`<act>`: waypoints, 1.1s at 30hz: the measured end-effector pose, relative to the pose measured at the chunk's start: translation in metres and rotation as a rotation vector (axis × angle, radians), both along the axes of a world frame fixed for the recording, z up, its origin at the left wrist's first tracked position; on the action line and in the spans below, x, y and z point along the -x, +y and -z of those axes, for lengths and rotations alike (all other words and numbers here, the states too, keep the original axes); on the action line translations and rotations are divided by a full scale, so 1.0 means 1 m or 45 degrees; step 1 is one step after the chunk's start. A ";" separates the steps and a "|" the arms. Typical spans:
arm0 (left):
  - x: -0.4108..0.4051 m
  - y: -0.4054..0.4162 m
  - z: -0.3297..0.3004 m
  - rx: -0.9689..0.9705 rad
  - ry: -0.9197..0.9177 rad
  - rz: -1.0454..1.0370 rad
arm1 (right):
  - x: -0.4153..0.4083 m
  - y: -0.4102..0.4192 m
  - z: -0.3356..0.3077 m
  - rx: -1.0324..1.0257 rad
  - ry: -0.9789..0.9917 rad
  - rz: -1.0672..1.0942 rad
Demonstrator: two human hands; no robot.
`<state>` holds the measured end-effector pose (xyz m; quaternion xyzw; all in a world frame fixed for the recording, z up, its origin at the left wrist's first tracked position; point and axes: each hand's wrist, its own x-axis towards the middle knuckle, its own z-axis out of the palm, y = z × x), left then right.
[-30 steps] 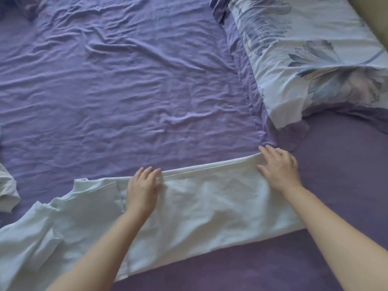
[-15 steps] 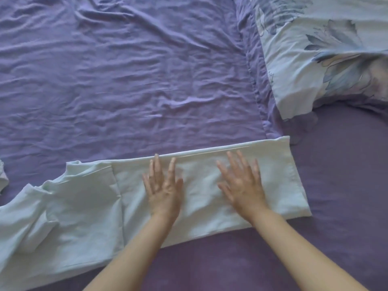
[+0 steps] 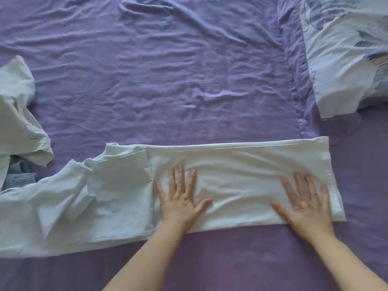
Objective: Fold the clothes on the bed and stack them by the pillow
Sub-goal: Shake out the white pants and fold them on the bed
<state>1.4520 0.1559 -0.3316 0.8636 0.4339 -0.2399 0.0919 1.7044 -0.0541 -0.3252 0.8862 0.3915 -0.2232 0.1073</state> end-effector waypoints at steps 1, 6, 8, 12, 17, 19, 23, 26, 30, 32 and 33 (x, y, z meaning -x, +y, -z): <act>-0.002 0.001 -0.001 0.029 0.018 0.006 | 0.002 0.004 -0.003 0.050 0.013 0.010; 0.001 0.008 -0.029 0.178 -0.166 -0.043 | 0.052 0.052 -0.040 -0.065 0.033 0.077; 0.024 0.018 -0.048 0.093 -0.372 -0.098 | 0.092 0.084 -0.055 -0.176 0.152 -0.028; 0.106 0.056 -0.078 -0.213 -0.563 -0.251 | 0.180 0.154 -0.075 -0.364 0.348 -0.246; 0.207 0.116 -0.086 -0.239 -0.278 -0.614 | 0.267 0.219 -0.089 -0.591 0.535 -0.395; 0.231 0.130 -0.083 -0.177 -0.233 -0.721 | 0.291 0.236 -0.093 -0.652 0.567 -0.444; 0.254 0.145 -0.087 -0.131 -0.482 -0.816 | 0.326 0.255 -0.090 -0.691 0.672 -0.464; 0.258 0.140 -0.096 -0.109 -0.703 -0.878 | 0.340 0.268 -0.097 -0.697 0.980 -0.124; 0.235 0.114 -0.125 -0.155 -0.974 -0.779 | 0.343 0.298 -0.122 -0.761 1.477 0.534; 0.214 0.098 -0.139 -0.100 -1.077 -0.608 | 0.335 0.303 -0.132 -0.895 1.540 0.692; 0.202 0.090 -0.146 -0.017 -1.132 -0.516 | 0.327 0.302 -0.136 -0.992 1.509 0.715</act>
